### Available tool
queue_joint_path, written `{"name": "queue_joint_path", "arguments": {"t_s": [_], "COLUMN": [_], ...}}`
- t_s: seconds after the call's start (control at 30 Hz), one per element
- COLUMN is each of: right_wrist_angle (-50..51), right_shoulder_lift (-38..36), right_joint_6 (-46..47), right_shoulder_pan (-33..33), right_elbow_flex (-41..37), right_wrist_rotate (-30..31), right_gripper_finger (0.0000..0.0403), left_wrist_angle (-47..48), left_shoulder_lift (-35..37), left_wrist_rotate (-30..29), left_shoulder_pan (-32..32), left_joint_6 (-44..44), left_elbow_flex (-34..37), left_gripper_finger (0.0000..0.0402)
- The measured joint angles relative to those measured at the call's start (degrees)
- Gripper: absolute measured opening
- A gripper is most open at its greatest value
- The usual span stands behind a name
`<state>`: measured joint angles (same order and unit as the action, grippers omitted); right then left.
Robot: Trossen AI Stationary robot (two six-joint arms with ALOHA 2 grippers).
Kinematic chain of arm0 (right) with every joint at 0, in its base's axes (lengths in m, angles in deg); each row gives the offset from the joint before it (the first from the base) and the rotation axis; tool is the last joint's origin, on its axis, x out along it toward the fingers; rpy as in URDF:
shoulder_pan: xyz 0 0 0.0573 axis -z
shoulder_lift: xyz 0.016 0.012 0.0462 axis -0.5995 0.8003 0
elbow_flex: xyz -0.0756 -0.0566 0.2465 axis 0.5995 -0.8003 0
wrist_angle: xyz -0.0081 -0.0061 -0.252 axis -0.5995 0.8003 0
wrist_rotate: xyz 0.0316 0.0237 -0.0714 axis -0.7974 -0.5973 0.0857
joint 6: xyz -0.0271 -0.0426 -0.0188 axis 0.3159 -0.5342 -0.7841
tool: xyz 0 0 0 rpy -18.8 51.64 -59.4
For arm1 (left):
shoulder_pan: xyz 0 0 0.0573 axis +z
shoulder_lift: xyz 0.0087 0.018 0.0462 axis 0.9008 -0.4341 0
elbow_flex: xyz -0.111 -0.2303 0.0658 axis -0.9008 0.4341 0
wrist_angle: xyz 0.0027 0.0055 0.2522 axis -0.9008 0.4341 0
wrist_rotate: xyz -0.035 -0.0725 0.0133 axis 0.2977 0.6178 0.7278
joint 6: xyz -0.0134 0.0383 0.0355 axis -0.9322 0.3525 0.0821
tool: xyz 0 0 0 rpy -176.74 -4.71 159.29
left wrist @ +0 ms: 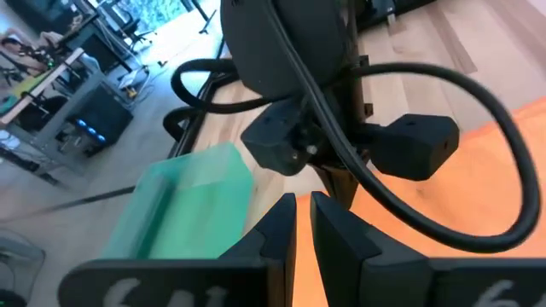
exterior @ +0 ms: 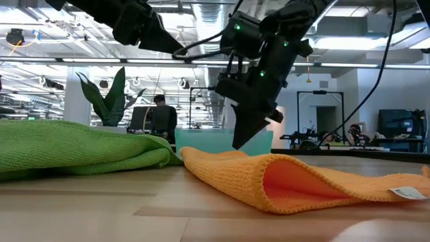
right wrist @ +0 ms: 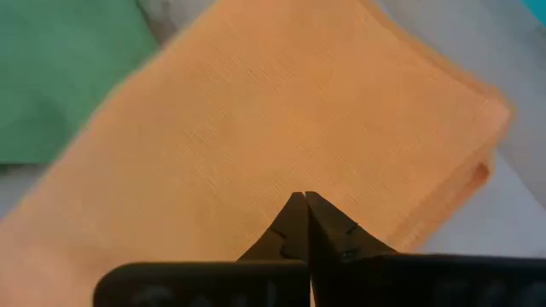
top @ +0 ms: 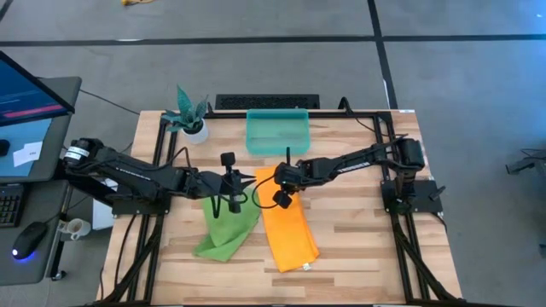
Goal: Roll microfiber towels into tight, uniform cylinder then place into a basket
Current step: Roll the orange microfiber cloth
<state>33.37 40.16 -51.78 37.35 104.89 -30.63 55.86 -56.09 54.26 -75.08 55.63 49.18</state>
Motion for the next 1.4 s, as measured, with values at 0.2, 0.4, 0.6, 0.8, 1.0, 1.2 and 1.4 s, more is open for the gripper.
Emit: {"name": "queue_joint_path", "arguments": {"t_s": [0.2, 0.4, 0.6, 0.8, 1.0, 1.2, 1.4], "right_wrist_angle": [-0.64, 3.27, 10.0, 14.39, 17.5, 19.37, 24.09], "right_shoulder_lift": [1.69, 1.91, 1.76, 1.6, 1.28, 1.25, 1.56], "right_joint_6": [-0.84, -0.9, -0.87, -0.53, 2.83, 4.59, 7.85], "right_shoulder_pan": [1.5, 4.63, 7.48, 7.85, 6.49, 4.33, 1.92], "right_elbow_flex": [0.15, 0.0, 0.11, 0.22, 0.14, 0.5, 3.71], "right_wrist_rotate": [-0.09, -0.13, 0.1, 0.5, 0.43, 0.33, 7.87], "right_gripper_finger": [0.0013, 0.0009, 0.0014, 0.0012, 0.0016, 0.0014, 0.0019], "left_wrist_angle": [1.66, 6.4, 10.79, 17.95, 18.64, 18.39, 18.49], "left_shoulder_lift": [0.0, 0.0, -0.02, -0.02, -1.84, -7.43, -11.93], "left_wrist_rotate": [0.02, 0.05, 0.2, 8.32, 21.13, 21.63, 21.61], "left_shoulder_pan": [0.0, 0.01, 0.02, 0.24, 1.73, 2.12, 3.39], "left_joint_6": [-4.45, -8.68, -11.42, -13.82, -19.38, -19.84, -19.62], "left_elbow_flex": [-0.02, -0.02, -0.04, -0.04, -0.04, -0.04, -0.02], "left_gripper_finger": [0.0031, 0.0031, 0.0031, 0.0031, 0.0031, 0.0031, 0.0031]}}
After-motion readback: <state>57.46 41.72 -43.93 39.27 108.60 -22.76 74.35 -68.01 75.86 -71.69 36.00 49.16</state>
